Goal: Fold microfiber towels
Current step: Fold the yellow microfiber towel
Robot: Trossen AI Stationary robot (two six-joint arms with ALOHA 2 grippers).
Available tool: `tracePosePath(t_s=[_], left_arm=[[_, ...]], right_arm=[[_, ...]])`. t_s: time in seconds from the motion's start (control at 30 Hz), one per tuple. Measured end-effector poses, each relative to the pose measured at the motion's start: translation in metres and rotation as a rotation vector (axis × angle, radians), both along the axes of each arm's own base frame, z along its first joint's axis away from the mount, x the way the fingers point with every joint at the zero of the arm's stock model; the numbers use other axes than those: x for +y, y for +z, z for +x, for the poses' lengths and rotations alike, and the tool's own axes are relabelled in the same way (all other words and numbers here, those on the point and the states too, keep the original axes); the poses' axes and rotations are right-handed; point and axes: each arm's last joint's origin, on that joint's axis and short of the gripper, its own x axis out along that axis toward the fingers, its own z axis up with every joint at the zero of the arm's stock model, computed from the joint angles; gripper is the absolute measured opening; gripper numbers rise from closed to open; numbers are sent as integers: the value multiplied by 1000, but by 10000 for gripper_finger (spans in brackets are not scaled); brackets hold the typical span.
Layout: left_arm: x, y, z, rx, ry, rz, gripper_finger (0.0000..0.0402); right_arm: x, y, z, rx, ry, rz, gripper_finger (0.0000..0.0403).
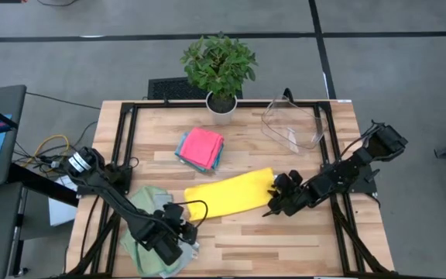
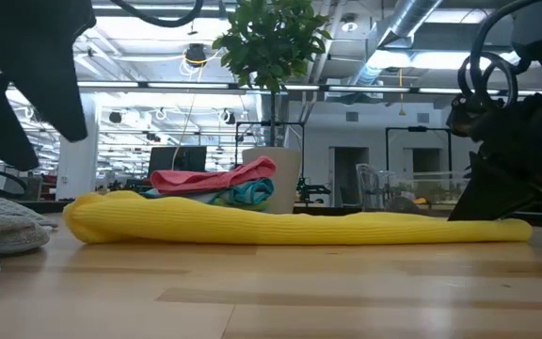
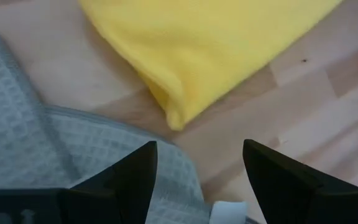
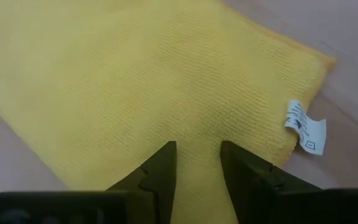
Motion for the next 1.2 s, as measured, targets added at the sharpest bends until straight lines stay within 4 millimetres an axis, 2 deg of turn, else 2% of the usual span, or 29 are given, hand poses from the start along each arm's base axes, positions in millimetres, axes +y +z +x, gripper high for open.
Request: tracePosePath(t_s=[0.27,0.37,0.53,0.73,1.0,1.2], left_arm=[[14,-9,8,27,66,79,230],[13,-16,18,23,39,51,230],[13,-24,23,44,31,31,222],[16,-16,23,26,32,36,178],[17,-17,22,33,32,44,104],[18,-17,22,46,10,66,67]], right_arm=[[1,0,1,-11,6,10,147],[1,0,1,-7,8,6,144],[1,0,1,-8,8,6,141],[0,0,1,-5,9,3,141],[-1,-1,-1,-5,6,-2,133],[-1,-1,-1,-5,7,-2,132]])
